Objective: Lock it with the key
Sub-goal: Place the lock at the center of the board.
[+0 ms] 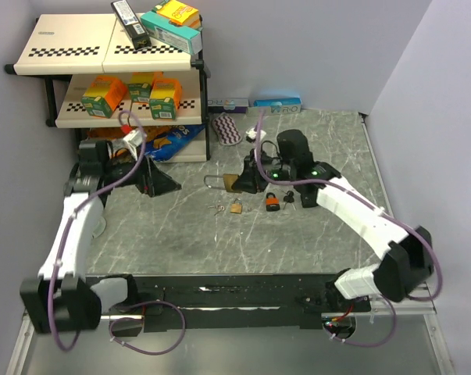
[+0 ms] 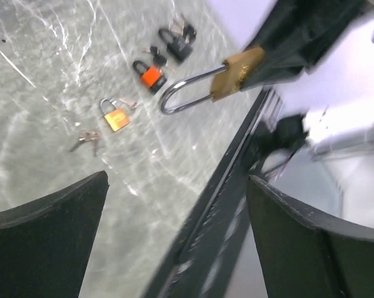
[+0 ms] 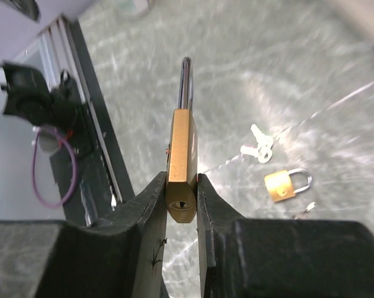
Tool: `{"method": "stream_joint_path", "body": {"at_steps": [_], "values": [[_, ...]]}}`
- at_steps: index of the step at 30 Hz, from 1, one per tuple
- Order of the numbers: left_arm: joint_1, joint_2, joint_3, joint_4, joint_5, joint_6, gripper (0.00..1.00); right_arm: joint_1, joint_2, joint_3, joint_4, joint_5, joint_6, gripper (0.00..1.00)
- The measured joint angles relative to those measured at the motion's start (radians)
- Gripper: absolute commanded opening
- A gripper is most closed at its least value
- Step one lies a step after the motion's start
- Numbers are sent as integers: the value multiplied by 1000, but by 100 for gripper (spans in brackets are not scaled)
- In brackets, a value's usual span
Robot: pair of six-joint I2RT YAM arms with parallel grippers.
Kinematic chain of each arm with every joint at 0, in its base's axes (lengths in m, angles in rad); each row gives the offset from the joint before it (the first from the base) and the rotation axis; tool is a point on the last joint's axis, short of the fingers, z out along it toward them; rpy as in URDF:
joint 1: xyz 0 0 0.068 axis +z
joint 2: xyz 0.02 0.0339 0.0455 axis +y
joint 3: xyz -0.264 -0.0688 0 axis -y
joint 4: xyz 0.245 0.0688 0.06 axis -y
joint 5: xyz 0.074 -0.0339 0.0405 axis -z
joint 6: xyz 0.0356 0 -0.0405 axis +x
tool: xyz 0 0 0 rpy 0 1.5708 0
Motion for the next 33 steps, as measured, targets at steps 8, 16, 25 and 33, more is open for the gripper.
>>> {"method": "stream_joint_path", "body": {"at_steps": [8, 16, 25, 33], "values": [[-21, -341, -237, 367, -214, -821, 96, 124, -153, 13, 60, 263, 25, 0], [-92, -388, -319, 423, -362, -1190, 96, 311, -116, 18, 153, 547, 103, 0], [-148, -382, -344, 555, -399, -1324, 96, 416, 44, 135, 135, 724, 153, 0], [-177, -332, -404, 665, -408, -1436, 98, 480, 107, 238, 134, 808, 164, 0]]}}
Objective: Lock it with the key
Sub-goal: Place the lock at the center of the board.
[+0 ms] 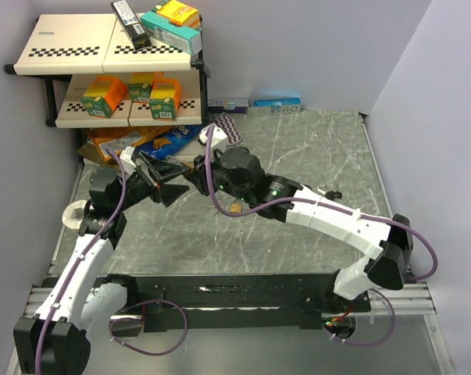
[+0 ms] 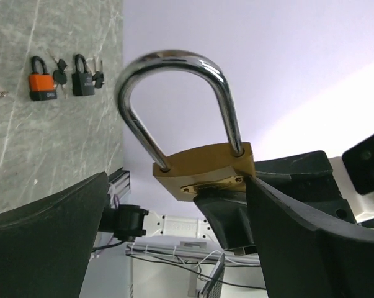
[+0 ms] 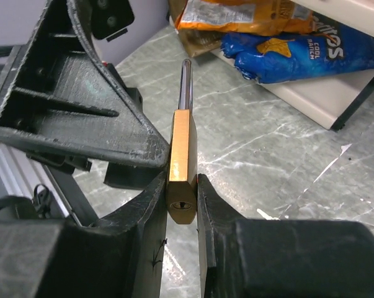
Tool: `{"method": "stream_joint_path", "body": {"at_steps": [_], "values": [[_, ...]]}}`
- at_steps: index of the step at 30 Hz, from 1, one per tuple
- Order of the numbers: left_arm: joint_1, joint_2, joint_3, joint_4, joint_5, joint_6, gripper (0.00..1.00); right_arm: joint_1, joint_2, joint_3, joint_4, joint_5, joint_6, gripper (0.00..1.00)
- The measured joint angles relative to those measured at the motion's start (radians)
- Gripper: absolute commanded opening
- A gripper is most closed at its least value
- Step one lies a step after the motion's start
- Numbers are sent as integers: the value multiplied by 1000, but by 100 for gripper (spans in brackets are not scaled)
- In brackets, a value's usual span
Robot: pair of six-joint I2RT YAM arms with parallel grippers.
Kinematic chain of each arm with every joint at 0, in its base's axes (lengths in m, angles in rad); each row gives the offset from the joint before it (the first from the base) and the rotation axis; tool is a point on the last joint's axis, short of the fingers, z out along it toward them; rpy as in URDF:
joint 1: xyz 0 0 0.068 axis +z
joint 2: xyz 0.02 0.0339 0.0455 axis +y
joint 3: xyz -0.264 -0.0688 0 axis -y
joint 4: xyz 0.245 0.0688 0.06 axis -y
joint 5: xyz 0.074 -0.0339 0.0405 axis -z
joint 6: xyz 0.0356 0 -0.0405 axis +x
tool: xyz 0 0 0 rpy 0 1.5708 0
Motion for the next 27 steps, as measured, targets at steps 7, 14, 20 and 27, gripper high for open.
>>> {"method": "stream_joint_path", "body": {"at_steps": [7, 14, 20, 27], "values": [[-37, 6, 2, 71, -29, -34, 96, 13, 23, 4, 3, 45, 13, 0], [-43, 5, 2, 68, -50, -54, 88, 41, 39, 4, 6, 71, 11, 0], [-43, 20, 18, 49, -66, -58, 70, 50, 41, 4, 26, 106, 9, 0], [-43, 23, 26, 35, -84, -56, 32, 55, 41, 4, 37, 126, 6, 0]]}}
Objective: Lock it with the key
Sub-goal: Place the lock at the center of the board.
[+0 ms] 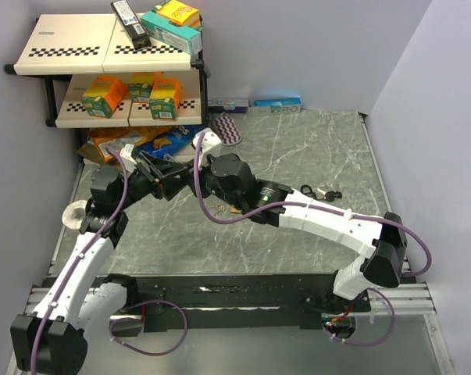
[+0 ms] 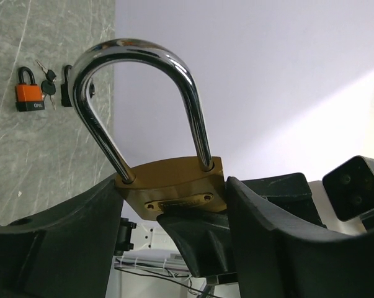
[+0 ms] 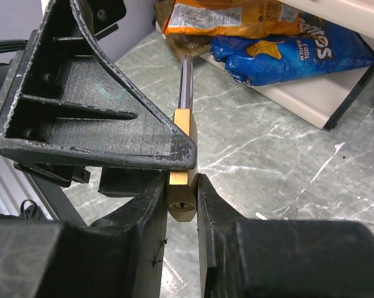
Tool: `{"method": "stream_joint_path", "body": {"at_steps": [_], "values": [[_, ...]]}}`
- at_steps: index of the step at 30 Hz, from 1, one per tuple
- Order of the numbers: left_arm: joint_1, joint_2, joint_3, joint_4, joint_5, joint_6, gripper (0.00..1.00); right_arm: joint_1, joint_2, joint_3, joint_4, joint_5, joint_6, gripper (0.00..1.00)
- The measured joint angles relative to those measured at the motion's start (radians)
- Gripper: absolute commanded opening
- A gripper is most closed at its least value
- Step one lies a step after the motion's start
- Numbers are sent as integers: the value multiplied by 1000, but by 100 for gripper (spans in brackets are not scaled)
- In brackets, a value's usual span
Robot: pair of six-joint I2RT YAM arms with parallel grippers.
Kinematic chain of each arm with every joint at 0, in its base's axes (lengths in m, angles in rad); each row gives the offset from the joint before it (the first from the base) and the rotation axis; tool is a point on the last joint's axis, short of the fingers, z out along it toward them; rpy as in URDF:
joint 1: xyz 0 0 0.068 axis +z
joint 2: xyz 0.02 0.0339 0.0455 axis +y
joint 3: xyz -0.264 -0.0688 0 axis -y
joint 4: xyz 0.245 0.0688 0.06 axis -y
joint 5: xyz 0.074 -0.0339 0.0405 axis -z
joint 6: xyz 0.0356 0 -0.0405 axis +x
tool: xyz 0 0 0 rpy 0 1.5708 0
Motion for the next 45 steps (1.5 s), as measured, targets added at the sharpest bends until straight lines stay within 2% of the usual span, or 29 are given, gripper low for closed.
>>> {"method": "stream_joint_path", "body": {"at_steps": [1, 2, 3, 4, 6, 7, 9, 10, 12, 13, 21, 26, 31, 36, 45], "values": [[0, 0, 0, 0, -2, 0, 26, 1, 0, 0, 0, 2, 0, 0], [0, 0, 0, -1, -3, 0, 13, 1, 0, 0, 0, 3, 0, 4], [0, 0, 0, -3, -4, 0, 6, 1, 0, 0, 0, 2, 0, 11], [0, 0, 0, -5, -6, 1, 1, 1, 0, -2, 1, 2, 0, 30], [0, 0, 5, -25, -8, 11, 1, 1, 0, -9, 5, -1, -1, 47], [0, 0, 8, -41, -10, 21, 1, 1, 0, -16, 8, -4, -2, 59], [-2, 0, 13, -98, -37, 65, 1, 2, -6, -36, 26, -12, -11, 66], [-2, 0, 13, -115, -46, 76, 1, 2, -12, -50, 31, -16, -20, 75], [-2, 0, 16, -209, -90, 150, 1, 0, -39, -88, 37, -25, -32, 87], [-1, 3, 21, -262, -113, 196, 1, -3, -58, -111, 38, -36, -40, 100], [-7, 125, 135, -593, -261, 584, 1, -57, -311, -320, 32, -145, -113, 100], [-75, 241, 187, -706, -396, 754, 1, -200, -443, -424, 22, -217, -89, 100], [-168, 433, 259, -761, -467, 851, 1, -375, -507, -499, -26, -300, -48, 100], [-204, 619, 336, -771, -525, 903, 1, -445, -555, -526, -98, -364, -32, 100], [-264, 789, 422, -753, -632, 964, 1, -547, -588, -570, -164, -419, 15, 100]]}}
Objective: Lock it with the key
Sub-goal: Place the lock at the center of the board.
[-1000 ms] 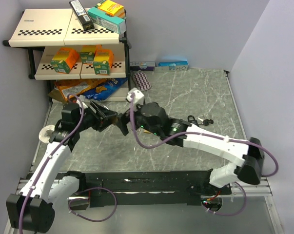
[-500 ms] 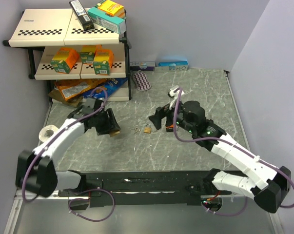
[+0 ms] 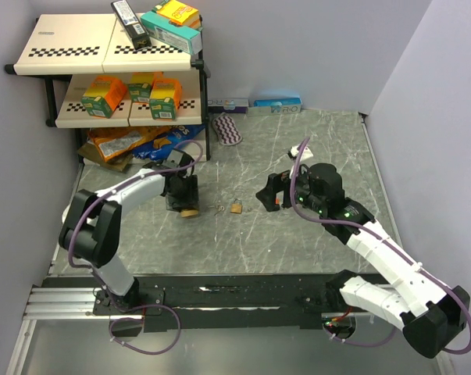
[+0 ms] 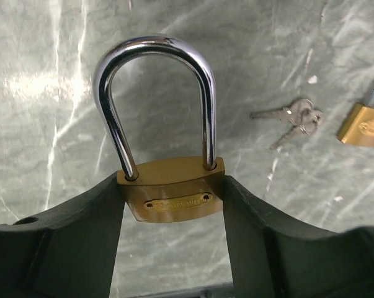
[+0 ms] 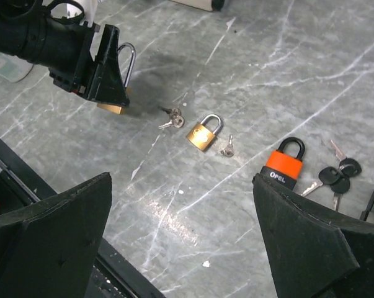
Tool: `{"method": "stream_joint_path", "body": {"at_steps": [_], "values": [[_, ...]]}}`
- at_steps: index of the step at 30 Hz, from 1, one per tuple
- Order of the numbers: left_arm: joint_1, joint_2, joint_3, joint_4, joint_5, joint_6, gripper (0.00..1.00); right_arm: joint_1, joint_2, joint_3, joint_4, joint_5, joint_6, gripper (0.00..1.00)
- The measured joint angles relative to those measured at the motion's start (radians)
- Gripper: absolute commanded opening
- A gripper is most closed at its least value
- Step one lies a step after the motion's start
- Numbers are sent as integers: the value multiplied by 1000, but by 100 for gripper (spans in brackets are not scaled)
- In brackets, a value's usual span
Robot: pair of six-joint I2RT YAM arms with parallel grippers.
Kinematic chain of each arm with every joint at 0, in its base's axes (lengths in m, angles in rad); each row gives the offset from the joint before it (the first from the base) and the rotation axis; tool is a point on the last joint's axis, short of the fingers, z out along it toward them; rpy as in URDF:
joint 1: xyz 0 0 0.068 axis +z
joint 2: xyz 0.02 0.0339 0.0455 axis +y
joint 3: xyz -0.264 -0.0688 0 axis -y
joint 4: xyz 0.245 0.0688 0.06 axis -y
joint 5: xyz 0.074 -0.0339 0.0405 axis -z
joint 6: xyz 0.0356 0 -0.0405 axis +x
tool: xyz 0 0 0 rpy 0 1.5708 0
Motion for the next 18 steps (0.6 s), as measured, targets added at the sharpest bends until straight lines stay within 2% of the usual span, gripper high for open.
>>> {"method": "stream_joint_path", "body": {"at_steps": [10, 13, 16, 17, 18], "values": [[-26, 121, 72, 29, -60, 14, 2, -29, 0, -14, -11, -56, 40, 100], [-36, 152, 80, 43, -65, 14, 7, -31, 0, -14, -13, -64, 47, 100], [-43, 162, 86, 42, -71, 14, 18, -35, 0, -14, -14, -72, 50, 100], [-44, 164, 90, 39, -74, 14, 30, -36, 0, -14, -14, -74, 50, 100], [-44, 167, 94, 37, -75, 14, 37, -37, 0, -14, -14, -75, 50, 100]]}}
